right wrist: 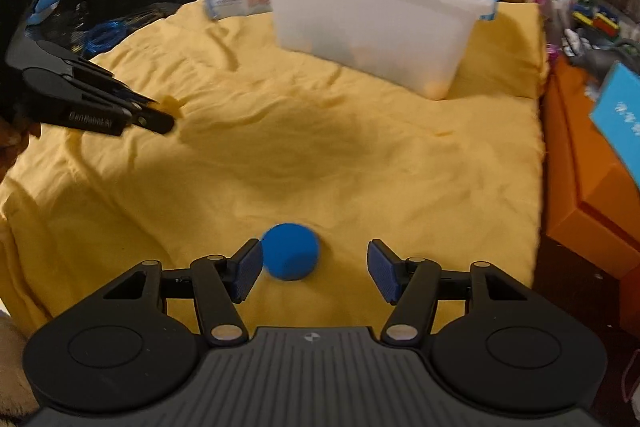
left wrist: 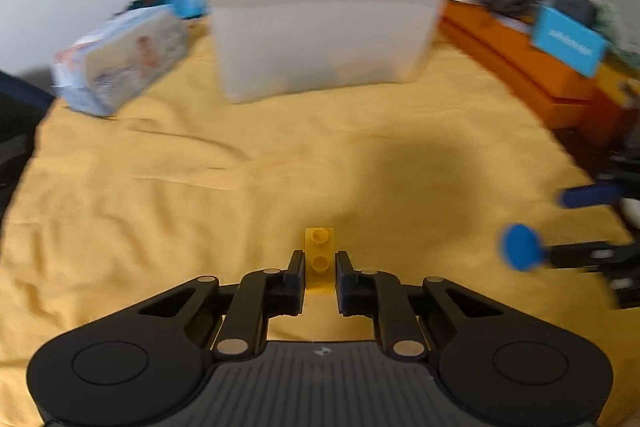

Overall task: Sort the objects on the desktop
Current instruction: 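Grasp the yellow brick with the left tool while the right tool grasps the blue disc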

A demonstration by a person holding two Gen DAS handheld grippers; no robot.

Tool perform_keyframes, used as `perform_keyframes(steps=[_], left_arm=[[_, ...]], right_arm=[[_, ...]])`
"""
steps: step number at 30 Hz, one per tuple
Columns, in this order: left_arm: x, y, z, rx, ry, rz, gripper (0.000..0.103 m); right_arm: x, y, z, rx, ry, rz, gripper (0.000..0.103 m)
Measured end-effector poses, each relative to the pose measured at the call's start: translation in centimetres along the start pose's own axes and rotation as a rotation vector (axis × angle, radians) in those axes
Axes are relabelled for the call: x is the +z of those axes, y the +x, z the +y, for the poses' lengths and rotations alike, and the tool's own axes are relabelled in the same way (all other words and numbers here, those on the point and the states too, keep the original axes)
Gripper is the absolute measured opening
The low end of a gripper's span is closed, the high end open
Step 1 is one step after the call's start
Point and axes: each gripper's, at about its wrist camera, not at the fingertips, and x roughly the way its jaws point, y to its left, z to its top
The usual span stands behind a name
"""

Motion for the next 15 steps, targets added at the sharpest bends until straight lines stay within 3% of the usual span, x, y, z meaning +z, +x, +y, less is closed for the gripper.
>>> perform_keyframes(steps=[6,9,10,15], left_arm=[[-1.4,1.3,-3.8,-0.053,0.055,0.032,0.017],[-1.6,1.4,-4.3,-0.047,0.06,0.031,0.019],[-1.7,1.3,-4.3,-0.045,0.057,0.032,0.02],[-1.6,1.1,-4.0,-0.035,0.039,0.025,0.018]], right_arm=[[-0.2,1.9,1.1,0.034,-0.054,0.035,0.06],[-0.5,2.3,1.0,0.072,-0.027,0.042,0.05],[-0.5,2.2,0.9,0.084,-0.018,0.04,0.042],[-0.2,1.8,1.0,0.073,-0.035,0.029,0.042]])
